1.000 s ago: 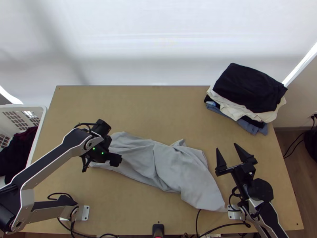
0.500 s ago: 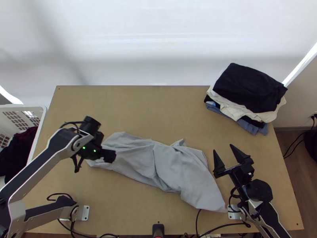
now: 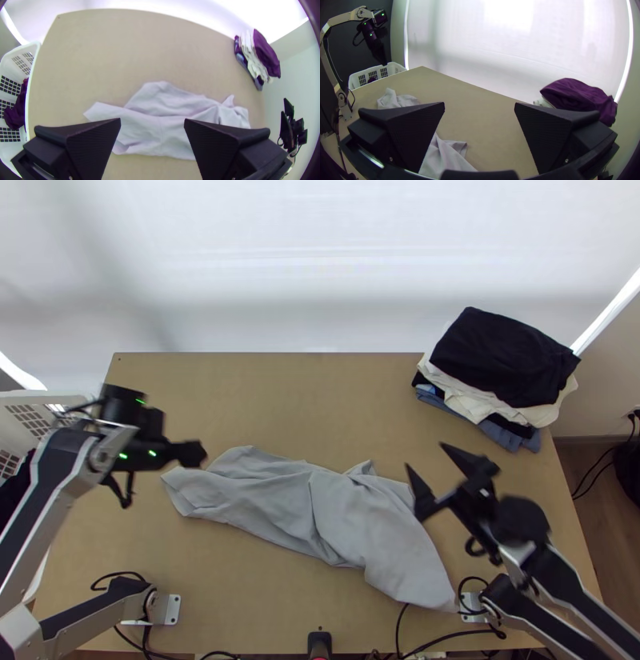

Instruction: Fold the t-shirt

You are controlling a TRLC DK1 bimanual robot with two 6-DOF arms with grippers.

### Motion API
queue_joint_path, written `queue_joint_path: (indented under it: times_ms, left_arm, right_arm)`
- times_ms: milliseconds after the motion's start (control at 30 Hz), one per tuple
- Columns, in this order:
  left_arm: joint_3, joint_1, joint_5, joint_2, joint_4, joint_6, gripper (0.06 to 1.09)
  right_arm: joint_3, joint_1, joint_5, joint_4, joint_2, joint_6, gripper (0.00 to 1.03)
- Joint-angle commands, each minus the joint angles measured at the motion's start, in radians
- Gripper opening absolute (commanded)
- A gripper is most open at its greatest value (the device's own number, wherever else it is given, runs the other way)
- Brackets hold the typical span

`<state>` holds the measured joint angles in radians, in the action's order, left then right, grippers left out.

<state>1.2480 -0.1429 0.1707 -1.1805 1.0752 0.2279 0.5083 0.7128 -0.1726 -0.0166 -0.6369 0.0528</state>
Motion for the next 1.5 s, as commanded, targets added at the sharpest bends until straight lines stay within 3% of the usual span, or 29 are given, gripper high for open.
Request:
queue_joint_path:
  times_ms: [0, 233, 433, 567, 733, 1033, 1333, 1467]
  left_arm:
    - [0.068, 0.065, -0.017, 0.032, -0.015, 0.013, 1.03]
    - [0.093, 0.203, -0.03, 0.131, -0.107, 0.034, 1.04]
    - [0.071, 0.359, -0.031, 0.209, -0.135, 0.018, 1.04]
    - [0.03, 0.451, -0.03, 0.245, -0.161, 0.01, 1.04]
    - [-0.033, 0.482, -0.028, 0.288, -0.178, 0.014, 1.04]
    - [-0.082, 0.482, -0.017, 0.312, -0.207, 0.041, 1.04]
    - [-0.091, 0.48, -0.016, 0.32, -0.219, 0.051, 1.04]
    - [-0.094, 0.48, -0.016, 0.328, -0.221, 0.056, 1.04]
  right_arm:
    - [0.133, 0.047, 0.031, 0.0, -0.191, 0.05, 0.98]
    - [0.53, 0.162, 0.065, -0.123, -0.656, 0.047, 0.98]
    - [0.754, 0.229, 0.117, -0.158, -0.942, -0.027, 0.98]
    - [0.931, 0.26, 0.148, -0.233, -1.113, -0.13, 0.98]
    - [1.076, 0.261, 0.179, -0.275, -1.273, -0.332, 0.98]
    - [1.329, 0.203, 0.372, -0.464, -1.508, -0.633, 0.98]
    - [1.477, 0.197, 0.417, -0.477, -1.635, -0.691, 0.97]
    - [1.521, 0.203, 0.42, -0.477, -1.684, -0.699, 0.91]
